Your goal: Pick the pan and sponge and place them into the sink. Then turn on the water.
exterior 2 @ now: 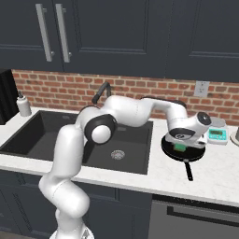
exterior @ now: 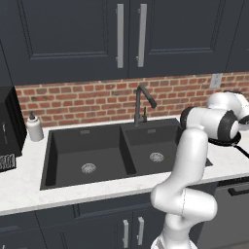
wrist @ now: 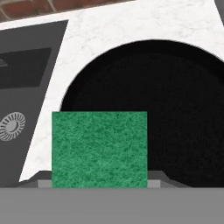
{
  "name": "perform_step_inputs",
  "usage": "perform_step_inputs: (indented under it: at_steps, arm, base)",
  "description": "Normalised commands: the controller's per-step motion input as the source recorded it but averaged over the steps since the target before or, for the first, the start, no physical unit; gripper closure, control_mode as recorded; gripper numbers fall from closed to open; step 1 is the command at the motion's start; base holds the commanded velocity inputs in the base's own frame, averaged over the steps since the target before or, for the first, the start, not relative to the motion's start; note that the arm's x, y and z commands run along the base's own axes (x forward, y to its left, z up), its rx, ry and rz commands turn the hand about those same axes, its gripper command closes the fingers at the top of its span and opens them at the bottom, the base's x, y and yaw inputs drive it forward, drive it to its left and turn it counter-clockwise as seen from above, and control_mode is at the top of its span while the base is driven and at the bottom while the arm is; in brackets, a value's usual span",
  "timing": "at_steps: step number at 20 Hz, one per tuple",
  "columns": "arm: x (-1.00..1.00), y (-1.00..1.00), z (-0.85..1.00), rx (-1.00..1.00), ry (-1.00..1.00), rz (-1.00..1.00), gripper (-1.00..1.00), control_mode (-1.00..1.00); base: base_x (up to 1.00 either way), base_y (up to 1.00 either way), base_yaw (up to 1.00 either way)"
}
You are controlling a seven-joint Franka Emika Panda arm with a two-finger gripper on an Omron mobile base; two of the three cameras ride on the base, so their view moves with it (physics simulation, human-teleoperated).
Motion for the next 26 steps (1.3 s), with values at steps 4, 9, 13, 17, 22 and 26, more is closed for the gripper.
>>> perform_step_inputs:
  at_steps: [4, 9, 13, 17, 22, 26]
  arm:
    - [0.26, 0.00, -0.13, -0.06, 0.00, 0.00, 1.00, -1.00]
    - [0.31, 0.00, -0.26, -0.05, 0.00, 0.00, 1.00, -1.00]
    - [0.33, 0.00, -0.18, -0.04, 0.00, 0.00, 1.00, -1.00]
    - [0.14, 0.00, -0.19, -0.05, 0.00, 0.00, 1.00, -1.00]
    - [0.03, -0.03, -0.24, -0.04, 0.00, 0.00, 1.00, -1.00]
    - [0.00, -0.06, -0.20, -0.04, 0.00, 0.00, 1.00, -1.00]
  base:
    - [0.00, 0.00, 0.00]
    - [0.00, 0.00, 0.00]
    - [0.00, 0.00, 0.00]
    - [0.00, 0.00, 0.00]
    - [0.00, 0.00, 0.00]
    - [0.00, 0.00, 0.00]
